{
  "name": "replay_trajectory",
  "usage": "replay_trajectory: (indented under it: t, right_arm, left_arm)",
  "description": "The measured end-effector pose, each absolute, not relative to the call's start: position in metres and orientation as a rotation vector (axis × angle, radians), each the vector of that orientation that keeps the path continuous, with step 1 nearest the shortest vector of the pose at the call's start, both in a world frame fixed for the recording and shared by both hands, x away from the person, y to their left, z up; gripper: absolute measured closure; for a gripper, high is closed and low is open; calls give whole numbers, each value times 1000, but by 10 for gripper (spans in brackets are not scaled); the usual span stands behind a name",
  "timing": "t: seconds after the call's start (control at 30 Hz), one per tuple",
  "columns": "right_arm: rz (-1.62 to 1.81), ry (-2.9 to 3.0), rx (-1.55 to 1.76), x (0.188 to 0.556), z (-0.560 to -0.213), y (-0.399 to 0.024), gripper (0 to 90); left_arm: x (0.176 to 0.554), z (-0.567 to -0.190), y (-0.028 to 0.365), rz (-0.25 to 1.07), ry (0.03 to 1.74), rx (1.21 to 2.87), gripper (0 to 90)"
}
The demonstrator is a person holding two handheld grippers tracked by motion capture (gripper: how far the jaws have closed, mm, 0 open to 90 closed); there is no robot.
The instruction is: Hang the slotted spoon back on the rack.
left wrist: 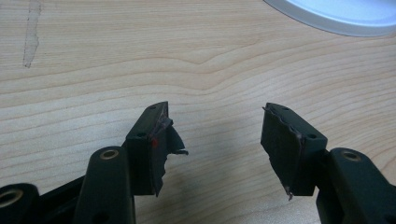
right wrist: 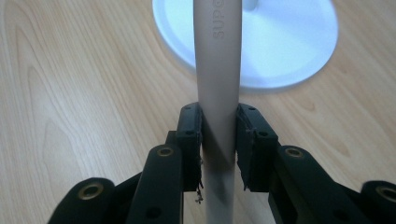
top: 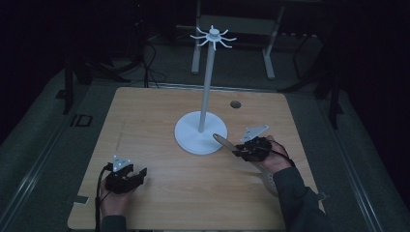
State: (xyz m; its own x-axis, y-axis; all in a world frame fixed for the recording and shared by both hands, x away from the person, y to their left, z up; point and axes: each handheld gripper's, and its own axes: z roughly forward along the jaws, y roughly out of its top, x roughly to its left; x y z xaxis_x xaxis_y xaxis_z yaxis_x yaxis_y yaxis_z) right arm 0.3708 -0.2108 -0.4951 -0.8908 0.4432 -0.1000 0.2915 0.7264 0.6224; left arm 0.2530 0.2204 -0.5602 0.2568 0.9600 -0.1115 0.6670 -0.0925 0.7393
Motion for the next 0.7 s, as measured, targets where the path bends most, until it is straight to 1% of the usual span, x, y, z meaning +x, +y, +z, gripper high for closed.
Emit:
replay_trajectory:
  t: [0.33,0.7]
  right_arm:
    - [1022,2589,598,369,-481,-213,724]
    - [1125,2443,593,365,-461,-205,724]
  left_arm:
    - [253,-560,221,537,1483,1834,427]
    - [253,-560,221,538,1480,1835,427]
